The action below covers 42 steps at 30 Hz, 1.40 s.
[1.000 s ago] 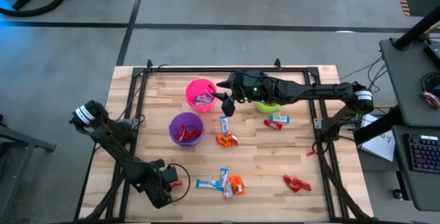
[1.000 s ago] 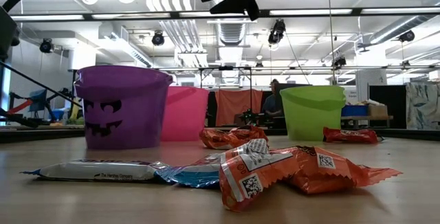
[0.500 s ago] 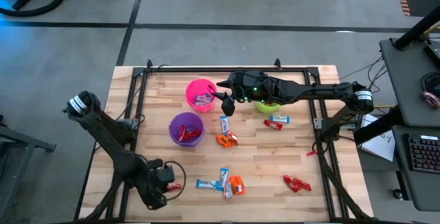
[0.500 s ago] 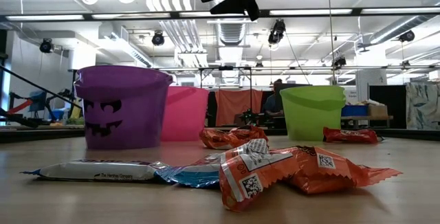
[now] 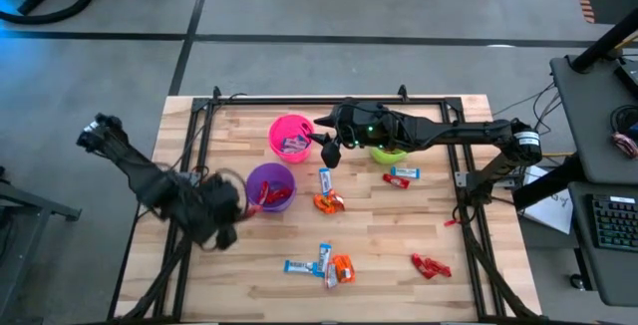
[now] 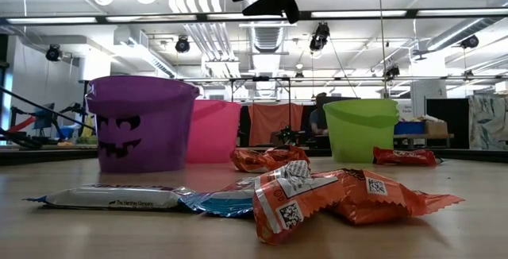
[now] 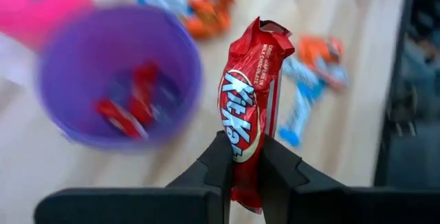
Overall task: Sort candy
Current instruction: Put the red chocolate into the purple bucket
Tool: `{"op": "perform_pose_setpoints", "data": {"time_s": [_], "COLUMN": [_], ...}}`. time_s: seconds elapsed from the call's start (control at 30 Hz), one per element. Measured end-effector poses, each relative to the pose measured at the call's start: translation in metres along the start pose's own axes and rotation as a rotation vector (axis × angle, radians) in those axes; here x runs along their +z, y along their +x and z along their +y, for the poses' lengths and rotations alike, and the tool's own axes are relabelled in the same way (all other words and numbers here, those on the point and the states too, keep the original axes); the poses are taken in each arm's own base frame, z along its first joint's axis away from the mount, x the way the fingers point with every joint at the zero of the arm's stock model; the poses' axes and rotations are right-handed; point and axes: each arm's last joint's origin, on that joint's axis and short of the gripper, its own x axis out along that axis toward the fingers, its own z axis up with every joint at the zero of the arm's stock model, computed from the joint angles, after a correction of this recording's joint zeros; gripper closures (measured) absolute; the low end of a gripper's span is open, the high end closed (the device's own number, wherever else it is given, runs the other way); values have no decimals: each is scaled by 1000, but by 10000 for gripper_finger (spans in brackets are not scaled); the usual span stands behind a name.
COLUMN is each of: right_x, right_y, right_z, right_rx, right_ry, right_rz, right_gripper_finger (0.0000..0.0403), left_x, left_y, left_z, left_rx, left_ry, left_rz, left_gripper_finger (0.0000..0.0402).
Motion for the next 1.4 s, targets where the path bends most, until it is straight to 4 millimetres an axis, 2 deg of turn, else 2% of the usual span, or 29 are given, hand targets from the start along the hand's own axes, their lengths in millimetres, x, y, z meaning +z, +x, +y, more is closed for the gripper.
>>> {"op": "perform_pose_setpoints", "data": {"time_s": [0.13, 0.27, 0.43, 0.7, 1.17, 1.4], "right_x": [3, 8, 11, 13, 9, 11], "right_y": [-4, -10, -18, -26, -33, -45], "right_z": [-1, -4, -11, -18, -19, -20], "right_rx": [-2, -7, -27, -49, -51, -52], "right_ry": [23, 29, 23, -2, 34, 118], "right_rz": [-6, -18, -4, 26, 92, 119], "right_gripper_finger": [197, 197, 197, 197, 197, 197], "left_x": [24, 44, 63, 56, 60, 61], "left_y": [4, 16, 36, 64, 89, 95], "left_z": [23, 44, 54, 54, 62, 64], "left_rx": [74, 125, 96, 105, 173, 188], "left_ry": [-28, -60, -20, 117, 119, 112], "left_rz": [-49, -22, 22, 182, 247, 262], "left_gripper_finger": [372, 372, 372, 372, 372, 338]}}
